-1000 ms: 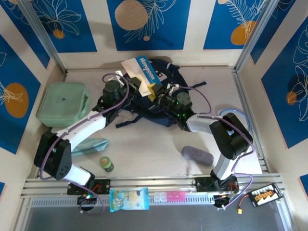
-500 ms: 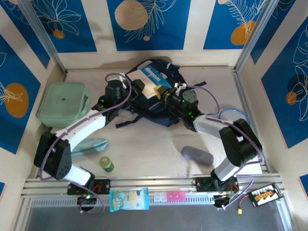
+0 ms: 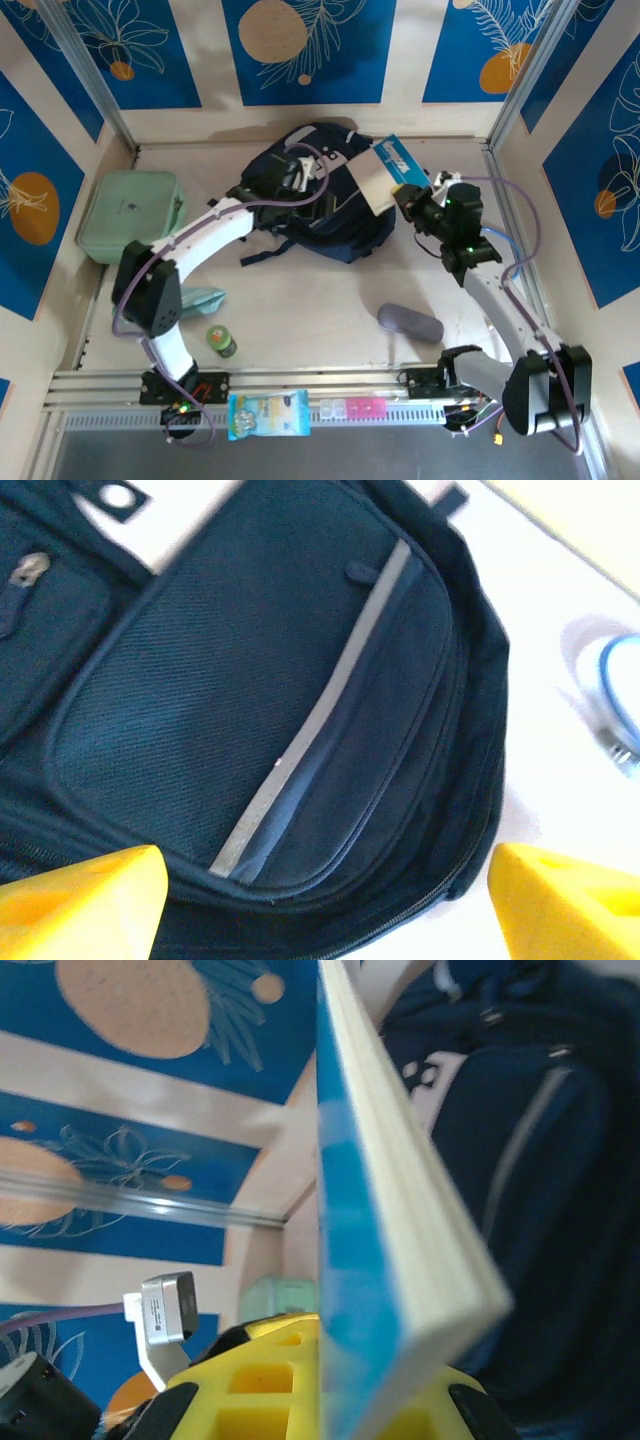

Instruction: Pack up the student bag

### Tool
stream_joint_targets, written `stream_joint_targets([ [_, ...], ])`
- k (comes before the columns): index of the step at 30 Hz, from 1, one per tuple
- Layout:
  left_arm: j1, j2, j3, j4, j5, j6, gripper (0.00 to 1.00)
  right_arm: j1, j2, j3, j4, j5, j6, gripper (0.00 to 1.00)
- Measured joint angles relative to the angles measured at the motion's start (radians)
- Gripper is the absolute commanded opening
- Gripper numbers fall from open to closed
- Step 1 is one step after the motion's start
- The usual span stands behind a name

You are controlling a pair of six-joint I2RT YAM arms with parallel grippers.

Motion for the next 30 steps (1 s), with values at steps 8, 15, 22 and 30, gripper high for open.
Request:
stream_joint_targets([
  [8, -0.13, 0.285, 0.322, -0.176, -0.169, 0.285, 0.71, -0.146, -0.174, -0.047, -0.248, -0.011, -0.088, 0.0],
  [15, -0.174, 0.46, 0.517, -0.273, -0.299, 0.415, 0.54, -0.219, -0.28, -0.073, -0.393, -0.044, -0.105, 0.0],
  [22, -0.172, 0.579, 0.645, -0.325, -0.383, 0.433, 0.43, -0.232, -0.313, -0.084, -0.431, -0.089, -0.127, 0.0],
  [30, -0.177, 0.596, 0.662, -0.34, -0.409, 0.439, 0.24, -0.232, -0.315, -0.086, -0.437, -0.094, -0.134, 0.0],
])
